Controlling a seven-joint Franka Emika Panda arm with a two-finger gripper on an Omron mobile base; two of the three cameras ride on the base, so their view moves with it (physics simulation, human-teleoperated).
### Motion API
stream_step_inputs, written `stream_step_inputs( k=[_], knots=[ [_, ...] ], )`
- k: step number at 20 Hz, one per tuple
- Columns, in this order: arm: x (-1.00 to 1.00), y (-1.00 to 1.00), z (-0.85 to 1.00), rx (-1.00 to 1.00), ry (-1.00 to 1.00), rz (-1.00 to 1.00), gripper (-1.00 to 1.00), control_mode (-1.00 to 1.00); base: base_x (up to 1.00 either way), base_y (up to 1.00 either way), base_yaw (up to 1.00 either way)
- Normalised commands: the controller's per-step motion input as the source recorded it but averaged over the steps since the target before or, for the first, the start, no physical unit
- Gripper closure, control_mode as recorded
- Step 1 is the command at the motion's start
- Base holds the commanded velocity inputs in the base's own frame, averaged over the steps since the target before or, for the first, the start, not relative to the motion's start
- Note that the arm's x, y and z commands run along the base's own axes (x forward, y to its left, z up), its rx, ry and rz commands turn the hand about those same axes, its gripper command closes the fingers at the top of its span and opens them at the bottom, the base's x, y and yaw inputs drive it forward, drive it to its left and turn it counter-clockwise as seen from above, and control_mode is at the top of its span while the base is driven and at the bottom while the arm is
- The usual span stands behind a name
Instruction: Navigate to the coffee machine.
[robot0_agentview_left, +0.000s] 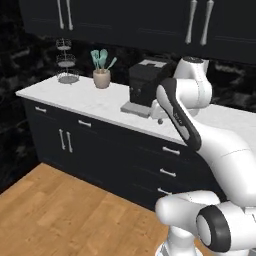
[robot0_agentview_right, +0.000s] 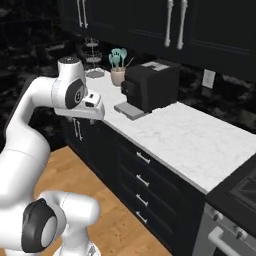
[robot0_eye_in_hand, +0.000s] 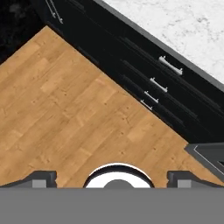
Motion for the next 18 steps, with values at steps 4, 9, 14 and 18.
stream_step_inputs(
  k=[4,9,14,18],
  knots=[
    [0.00,0.00,0.00,0.00,0.00,0.00,-1.00,1.00,0.62,0.44,-0.26],
    [0.00,0.00,0.00,0.00,0.00,0.00,-1.00,1.00,0.65,0.47,-0.22],
    [0.00,0.00,0.00,0.00,0.00,0.00,-1.00,1.00,0.89,0.13,-0.34],
    [0.00,0.00,0.00,0.00,0.00,0.00,-1.00,1.00,0.68,-0.15,-0.34]
  ],
)
